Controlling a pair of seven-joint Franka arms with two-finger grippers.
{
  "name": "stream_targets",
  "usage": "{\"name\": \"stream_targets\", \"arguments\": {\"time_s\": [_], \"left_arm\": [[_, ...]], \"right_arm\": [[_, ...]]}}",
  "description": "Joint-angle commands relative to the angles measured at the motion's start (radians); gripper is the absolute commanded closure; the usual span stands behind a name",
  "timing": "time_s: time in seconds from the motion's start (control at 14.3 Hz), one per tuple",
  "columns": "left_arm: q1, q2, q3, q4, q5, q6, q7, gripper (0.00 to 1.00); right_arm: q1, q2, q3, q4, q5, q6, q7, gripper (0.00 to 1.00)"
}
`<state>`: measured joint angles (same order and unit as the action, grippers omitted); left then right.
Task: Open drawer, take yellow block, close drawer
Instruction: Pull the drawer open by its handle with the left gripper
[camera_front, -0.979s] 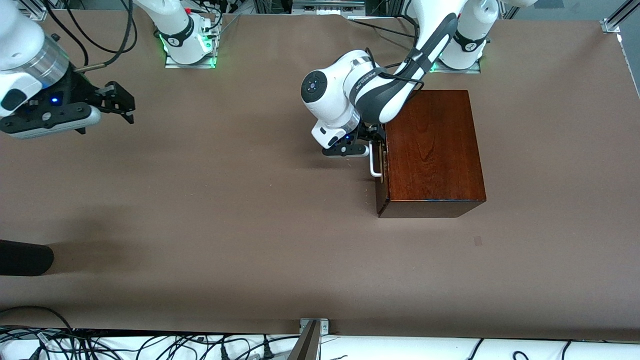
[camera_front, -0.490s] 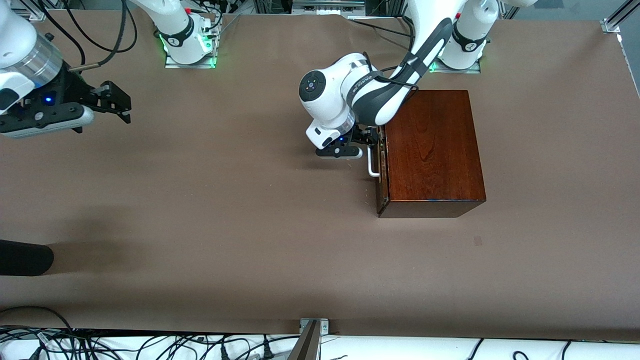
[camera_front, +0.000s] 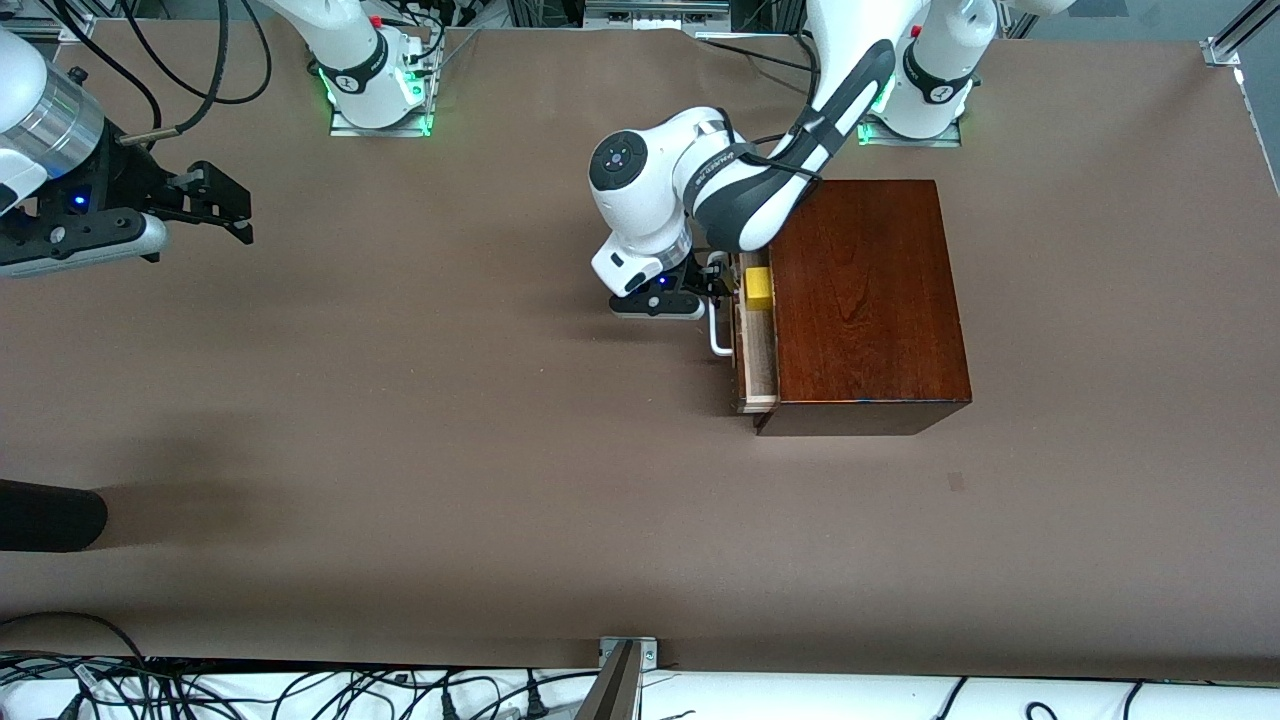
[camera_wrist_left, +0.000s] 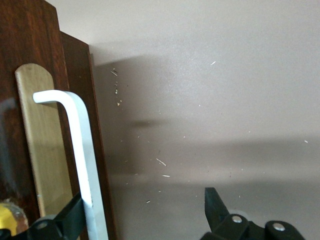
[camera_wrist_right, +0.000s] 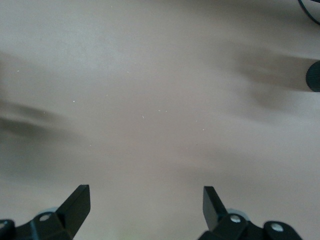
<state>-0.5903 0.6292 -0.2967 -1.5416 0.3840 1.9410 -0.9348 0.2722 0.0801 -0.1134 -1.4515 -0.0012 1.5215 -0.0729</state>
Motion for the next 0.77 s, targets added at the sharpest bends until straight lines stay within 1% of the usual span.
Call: {"name": "stream_targets", "arguments": {"time_s": [0.0, 0.28, 0.42, 0.56, 0.7], "left_arm": [[-0.04, 0.069, 0.001, 0.092, 0.003, 0.049, -0.013, 0.0], [-0.04, 0.069, 0.001, 0.135, -0.013, 0.047, -0.012, 0.0], [-0.039, 0.06, 0.001, 0.137, -0.017, 0.044, -0.007, 0.0], [-0.029, 0.021, 0.001, 0.137, -0.004, 0.024, 0.005, 0.0], [-0.023, -0.038, 0.008, 0.14, -0.01, -0.098, 0.019, 0.0]], "right_arm": [[-0.002, -0.013, 0.001, -0.001, 0.018, -0.015, 0.013, 0.0], [-0.002, -0.013, 0.001, 0.0, 0.018, -0.018, 0.013, 0.0], [-0.002, -0.013, 0.001, 0.0, 0.018, -0.018, 0.013, 0.0], [-0.002, -0.013, 0.001, 0.0, 0.018, -0.018, 0.013, 0.0], [-0.002, -0.013, 0.001, 0.0, 0.018, -0.018, 0.013, 0.0]]}}
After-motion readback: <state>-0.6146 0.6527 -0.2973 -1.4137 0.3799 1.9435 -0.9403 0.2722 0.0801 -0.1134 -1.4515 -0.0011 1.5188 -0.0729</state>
